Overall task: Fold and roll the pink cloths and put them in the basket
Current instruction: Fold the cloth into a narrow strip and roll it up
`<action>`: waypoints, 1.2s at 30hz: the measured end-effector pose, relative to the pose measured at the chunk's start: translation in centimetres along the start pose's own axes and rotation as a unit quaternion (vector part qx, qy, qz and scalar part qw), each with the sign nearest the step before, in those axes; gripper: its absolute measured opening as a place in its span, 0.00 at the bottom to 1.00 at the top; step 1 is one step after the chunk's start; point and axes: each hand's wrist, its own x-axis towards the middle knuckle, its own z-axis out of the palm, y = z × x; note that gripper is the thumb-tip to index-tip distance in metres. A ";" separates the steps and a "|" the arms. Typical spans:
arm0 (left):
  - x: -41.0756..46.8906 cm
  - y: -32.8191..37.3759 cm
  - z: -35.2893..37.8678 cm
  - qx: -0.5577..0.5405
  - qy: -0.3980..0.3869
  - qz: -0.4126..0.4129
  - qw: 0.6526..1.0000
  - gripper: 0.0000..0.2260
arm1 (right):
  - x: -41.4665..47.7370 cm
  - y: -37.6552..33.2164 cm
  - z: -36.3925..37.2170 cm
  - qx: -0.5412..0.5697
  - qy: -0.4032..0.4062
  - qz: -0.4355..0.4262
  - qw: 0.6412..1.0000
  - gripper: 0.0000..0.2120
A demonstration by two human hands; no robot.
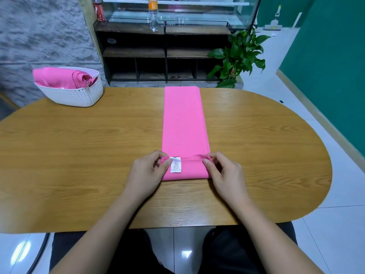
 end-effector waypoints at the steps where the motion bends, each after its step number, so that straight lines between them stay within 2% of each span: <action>1: 0.0 0.1 0.0 0.006 0.005 0.008 1.000 0.06 | 0.0 0.2 0.0 -0.007 0.006 -0.001 1.000 0.02; 4: -0.2 0.2 0.1 0.018 0.004 0.027 0.999 0.04 | -0.1 0.5 0.1 -0.016 0.003 -0.007 1.000 0.03; 10: -0.5 0.6 -0.1 0.036 0.027 0.057 0.997 0.06 | 0.1 0.5 0.2 -0.052 0.011 -0.021 0.998 0.15; 12: -0.6 0.6 -0.2 0.069 0.034 0.096 0.992 0.08 | -0.1 0.2 0.2 -0.103 0.009 -0.058 0.993 0.14; 16: -1.0 0.2 -0.2 0.114 -0.015 0.193 0.974 0.09 | -0.4 0.0 0.5 -0.166 -0.040 -0.163 0.972 0.10; 20: -1.0 0.7 -0.3 0.093 -0.052 0.155 0.982 0.10 | -0.8 -0.3 0.0 -0.159 -0.099 -0.160 0.969 0.07; 23: -1.0 0.8 -0.6 0.072 -0.111 0.140 0.981 0.19 | -0.7 -1.3 -0.4 -0.173 -0.141 -0.130 0.966 0.11; 25: -1.0 0.8 -0.7 0.080 -0.130 0.145 0.978 0.22 | -0.6 -1.6 -0.4 -0.183 -0.158 -0.120 0.963 0.14; 32: -1.3 0.3 -0.4 0.096 -0.061 0.155 0.981 0.10 | -0.6 -1.2 -0.1 -0.193 -0.137 -0.119 0.964 0.11; 36: -1.3 0.7 -0.7 0.081 -0.037 0.132 0.987 0.10 | -0.6 -0.7 0.1 -0.192 -0.098 -0.148 0.965 0.06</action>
